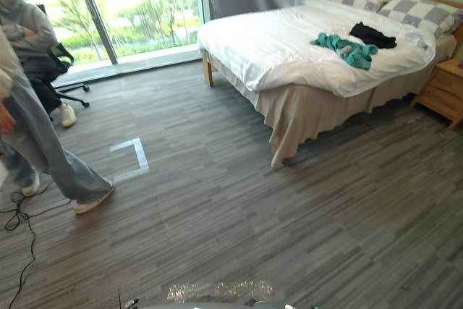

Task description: Tidy the bed and pick cloth on bed and put in laundry

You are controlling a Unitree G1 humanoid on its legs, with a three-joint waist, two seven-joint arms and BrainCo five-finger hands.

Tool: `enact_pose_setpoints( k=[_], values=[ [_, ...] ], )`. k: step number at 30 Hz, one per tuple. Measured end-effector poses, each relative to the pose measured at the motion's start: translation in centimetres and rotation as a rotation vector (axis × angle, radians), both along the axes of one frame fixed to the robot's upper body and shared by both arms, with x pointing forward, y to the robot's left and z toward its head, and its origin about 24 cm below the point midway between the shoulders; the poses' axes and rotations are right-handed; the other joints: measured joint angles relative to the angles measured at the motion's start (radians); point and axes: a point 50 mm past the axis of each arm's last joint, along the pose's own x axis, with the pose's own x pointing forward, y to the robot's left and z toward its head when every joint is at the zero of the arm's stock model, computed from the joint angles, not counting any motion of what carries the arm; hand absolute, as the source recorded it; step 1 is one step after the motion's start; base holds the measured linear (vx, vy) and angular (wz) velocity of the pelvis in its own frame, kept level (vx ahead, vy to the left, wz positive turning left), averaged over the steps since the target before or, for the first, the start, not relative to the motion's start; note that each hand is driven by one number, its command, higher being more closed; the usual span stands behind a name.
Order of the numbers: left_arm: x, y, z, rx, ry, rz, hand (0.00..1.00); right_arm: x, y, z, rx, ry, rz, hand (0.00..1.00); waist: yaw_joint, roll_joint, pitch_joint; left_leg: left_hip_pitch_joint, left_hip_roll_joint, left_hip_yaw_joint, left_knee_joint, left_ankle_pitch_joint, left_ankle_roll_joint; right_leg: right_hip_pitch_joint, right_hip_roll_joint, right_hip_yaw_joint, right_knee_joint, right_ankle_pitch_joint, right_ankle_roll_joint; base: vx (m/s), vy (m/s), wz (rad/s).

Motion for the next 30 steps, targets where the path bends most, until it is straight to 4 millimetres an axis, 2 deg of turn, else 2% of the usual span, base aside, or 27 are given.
enact_pose_setpoints(
  k=[4,5,9,15,18,20,22,23,24,25,26,27,28,30],
  values=[
    [-0.1,-0.1,-0.1,0.006,0.01,-0.029,0.0,-0.3,-0.1,0.0,-0.003,0.002,-0.002,0.0,-0.002,0.01,-0.001,0.047,0.004,0.028,-0.021,0.012,-0.012,0.049,-0.002,-0.015,-0.033,0.013,-0.001,0.08,0.047,0.05],
    [0.0,-0.2,-0.1,0.005,0.011,-0.029,0.0,-0.4,-0.1,0.0,-0.002,0.008,-0.003,0.0,-0.002,0.002,-0.007,0.043,0.005,0.033,-0.021,0.031,-0.007,0.052,-0.001,-0.017,-0.041,0.016,-0.006,0.12,0.031,0.03],
    [0.0,-0.1,-0.1,0.013,0.018,-0.056,0.0,-0.4,0.0,-0.1,0.003,0.021,0.0,0.0,-0.001,0.008,-0.011,0.055,-0.001,0.05,-0.014,0.034,-0.001,0.064,-0.003,-0.007,-0.055,0.026,-0.018,0.15,0.039,-0.09],
    [0.4,-0.1,-0.1,0.023,0.025,-0.109,0.0,0.0,0.0,-0.1,-0.005,0.019,0.038,0.0,0.0,0.005,-0.005,0.07,-0.003,0.09,-0.014,0.031,-0.007,0.066,-0.003,0.022,-0.062,0.03,-0.011,0.02,-0.01,-0.22],
    [1.2,-0.2,0.0,0.024,0.006,-0.12,0.0,0.4,-0.1,-0.1,-0.005,0.008,0.043,0.0,-0.002,0.007,0.02,0.073,0.004,0.09,-0.012,0.027,-0.01,0.057,0.001,0.031,-0.037,0.021,-0.002,-0.09,-0.047,-0.01],
    [1.6,-0.2,0.1,0.024,-0.005,-0.125,0.0,0.7,-0.1,0.0,-0.005,0.0,0.044,0.0,-0.001,0.005,0.038,0.063,0.01,0.094,0.002,0.008,-0.006,0.019,0.005,0.035,0.016,-0.01,-0.015,-0.14,-0.034,-0.07],
    [1.7,-0.1,0.1,0.028,-0.007,-0.126,0.0,0.9,-0.1,0.0,-0.003,-0.006,0.036,0.0,-0.001,0.007,0.043,0.036,0.013,0.123,0.023,-0.007,0.002,-0.063,0.004,0.044,0.133,-0.067,-0.009,-0.16,-0.042,-0.31],
    [1.8,0.0,0.1,0.031,-0.008,-0.128,0.0,1.0,0.0,0.0,-0.001,-0.014,0.022,0.0,-0.001,-0.006,0.052,0.036,0.011,0.149,0.022,-0.014,0.009,-0.11,-0.007,0.041,0.219,-0.112,-0.002,-0.11,-0.032,-0.59],
    [1.9,0.0,0.2,0.032,-0.009,-0.134,0.0,1.1,0.1,0.0,-0.001,-0.023,0.003,0.0,-0.003,0.002,0.064,0.039,0.006,0.175,0.022,-0.021,0.009,-0.151,-0.036,0.0,0.288,-0.148,0.01,-0.1,-0.022,-0.64],
    [2.0,0.0,0.2,0.033,-0.01,-0.139,0.0,1.2,0.0,0.1,-0.003,-0.03,-0.007,0.0,-0.004,-0.005,0.067,0.044,0.004,0.187,0.022,-0.025,0.009,-0.164,-0.055,-0.028,0.318,-0.16,0.016,-0.09,-0.005,-0.62],
    [2.0,0.0,0.2,0.034,-0.007,-0.152,0.0,1.3,0.1,0.1,-0.004,-0.038,-0.03,0.0,-0.016,0.003,0.077,0.045,0.002,0.202,0.024,-0.033,0.009,-0.183,-0.094,-0.095,0.364,-0.174,0.014,-0.06,0.004,-0.37],
    [2.1,0.0,0.2,0.035,-0.007,-0.156,0.0,1.4,0.1,0.1,-0.003,-0.044,-0.044,0.0,-0.029,0.002,0.078,0.047,0.002,0.203,0.025,-0.035,0.009,-0.188,-0.111,-0.122,0.379,-0.18,0.011,-0.01,-0.014,-0.24],
    [2.3,0.0,0.2,0.037,-0.008,-0.156,0.0,1.3,0.2,0.1,-0.001,-0.046,-0.068,0.0,-0.044,-0.005,0.078,0.052,0.006,0.202,0.022,-0.036,0.006,-0.189,-0.118,-0.155,0.385,-0.187,-0.002,0.1,-0.059,0.01],
    [3.0,-0.2,0.3,0.032,-0.022,-0.162,0.0,1.0,-0.1,0.1,-0.002,-0.047,-0.129,0.0,-0.06,0.006,0.076,0.061,0.029,0.2,0.005,-0.03,-0.01,-0.178,-0.097,-0.172,0.353,-0.172,-0.017,0.17,-0.118,0.01]
  ],
)
